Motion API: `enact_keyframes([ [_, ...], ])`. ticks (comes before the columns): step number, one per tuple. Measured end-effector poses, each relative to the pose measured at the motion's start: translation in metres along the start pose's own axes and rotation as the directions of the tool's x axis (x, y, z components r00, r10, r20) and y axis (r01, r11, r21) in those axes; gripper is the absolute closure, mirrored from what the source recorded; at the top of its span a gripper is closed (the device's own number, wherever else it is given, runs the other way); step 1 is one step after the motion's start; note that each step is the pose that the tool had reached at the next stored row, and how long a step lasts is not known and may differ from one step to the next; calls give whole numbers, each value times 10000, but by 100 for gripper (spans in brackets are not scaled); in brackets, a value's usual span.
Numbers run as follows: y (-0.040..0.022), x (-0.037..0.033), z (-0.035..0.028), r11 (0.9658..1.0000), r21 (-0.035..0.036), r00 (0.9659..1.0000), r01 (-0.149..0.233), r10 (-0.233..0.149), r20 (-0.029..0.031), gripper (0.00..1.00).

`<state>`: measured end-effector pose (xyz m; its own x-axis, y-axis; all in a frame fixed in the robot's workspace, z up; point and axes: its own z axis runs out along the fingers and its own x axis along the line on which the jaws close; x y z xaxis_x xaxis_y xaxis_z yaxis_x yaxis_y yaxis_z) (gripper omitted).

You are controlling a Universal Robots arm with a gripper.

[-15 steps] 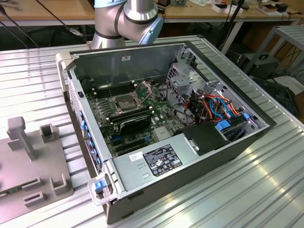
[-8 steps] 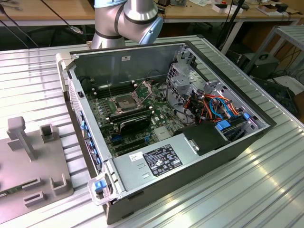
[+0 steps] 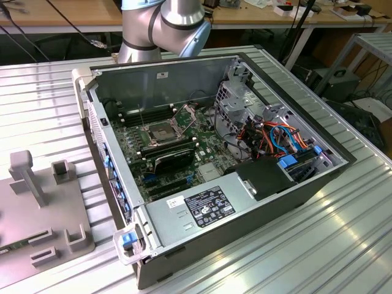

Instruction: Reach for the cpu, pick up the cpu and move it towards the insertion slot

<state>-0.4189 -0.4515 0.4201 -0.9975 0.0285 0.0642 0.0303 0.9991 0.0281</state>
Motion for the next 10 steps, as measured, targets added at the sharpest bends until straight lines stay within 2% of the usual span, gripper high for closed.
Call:
enact_keyframes([
  [2, 3, -90, -3, 10000, -2, 10000, -1, 1, 2, 45],
  [10, 11, -356, -17, 10000, 0, 10000, -1, 1, 0, 45],
])
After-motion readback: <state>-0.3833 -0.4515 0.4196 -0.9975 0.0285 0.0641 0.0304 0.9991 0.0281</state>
